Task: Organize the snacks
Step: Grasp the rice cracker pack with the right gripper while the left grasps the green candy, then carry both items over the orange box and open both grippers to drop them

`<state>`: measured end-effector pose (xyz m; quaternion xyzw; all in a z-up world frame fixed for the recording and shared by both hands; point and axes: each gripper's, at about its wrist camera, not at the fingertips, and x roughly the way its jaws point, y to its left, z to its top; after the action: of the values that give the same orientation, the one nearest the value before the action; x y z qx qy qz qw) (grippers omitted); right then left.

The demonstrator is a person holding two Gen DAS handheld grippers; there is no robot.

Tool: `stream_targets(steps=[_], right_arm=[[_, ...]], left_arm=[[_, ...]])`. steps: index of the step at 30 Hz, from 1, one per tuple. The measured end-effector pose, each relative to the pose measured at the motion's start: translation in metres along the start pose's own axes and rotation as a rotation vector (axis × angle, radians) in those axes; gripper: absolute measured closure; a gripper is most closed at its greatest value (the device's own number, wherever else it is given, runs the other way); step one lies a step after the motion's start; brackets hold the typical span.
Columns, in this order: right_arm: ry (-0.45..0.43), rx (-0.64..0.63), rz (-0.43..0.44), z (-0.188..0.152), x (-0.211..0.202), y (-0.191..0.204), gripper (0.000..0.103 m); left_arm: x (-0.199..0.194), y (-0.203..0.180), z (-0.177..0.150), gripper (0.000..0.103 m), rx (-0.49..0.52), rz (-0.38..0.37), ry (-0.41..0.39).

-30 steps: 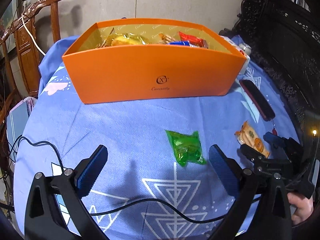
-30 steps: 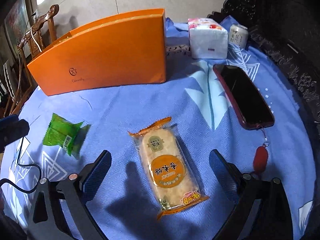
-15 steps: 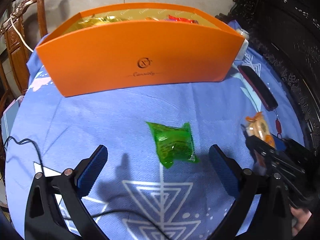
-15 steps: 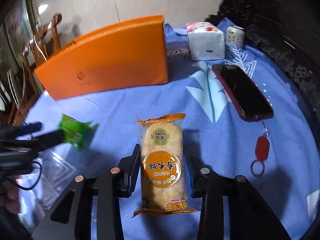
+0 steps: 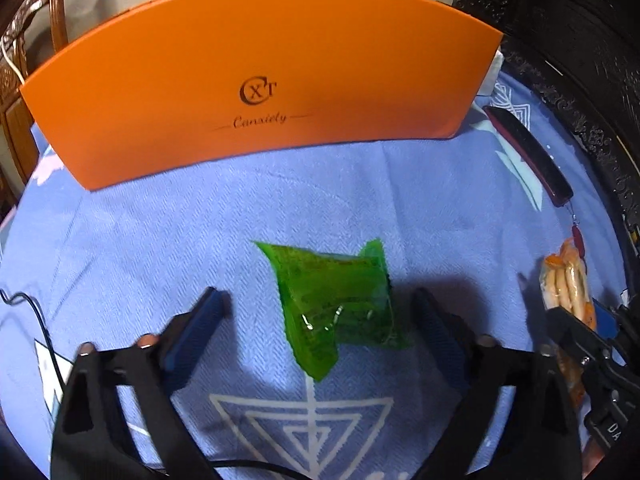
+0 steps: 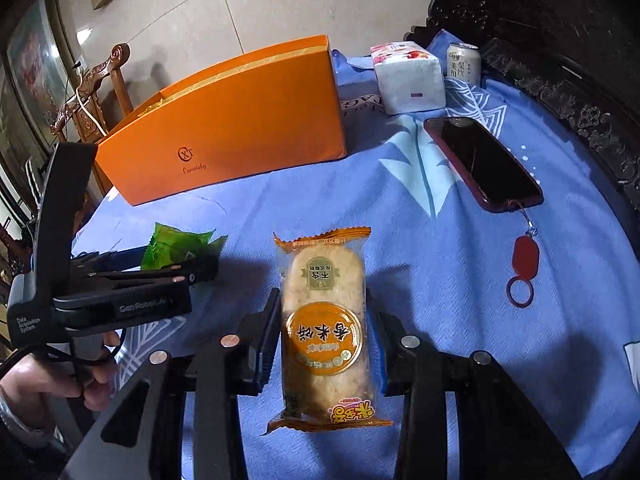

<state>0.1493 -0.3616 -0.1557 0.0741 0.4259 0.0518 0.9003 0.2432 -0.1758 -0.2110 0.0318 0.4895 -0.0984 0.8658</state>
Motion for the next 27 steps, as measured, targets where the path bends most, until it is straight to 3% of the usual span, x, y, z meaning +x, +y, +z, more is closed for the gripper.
stream_targets(steps=[4, 7, 19, 27], right_arm=[[0.004, 0.009, 0.001, 0.001, 0.001, 0.0, 0.065], [0.002, 0.01, -0.004, 0.002, -0.001, 0.001, 0.065], [-0.03, -0.02, -0.017, 0.009, -0.02, 0.027, 0.065], [-0.104, -0.069, 0.025, 0.038, -0.037, 0.07, 0.065]], left_arm=[[-0.002, -0.001, 0.0, 0.048, 0.036, 0.034, -0.031], [-0.005, 0.001, -0.001, 0.06, 0.041, 0.026, -0.042], [-0.047, 0.031, -0.006, 0.062, -0.019, -0.057, -0.107], [-0.11, 0.079, 0.008, 0.062, -0.081, -0.063, -0.213]])
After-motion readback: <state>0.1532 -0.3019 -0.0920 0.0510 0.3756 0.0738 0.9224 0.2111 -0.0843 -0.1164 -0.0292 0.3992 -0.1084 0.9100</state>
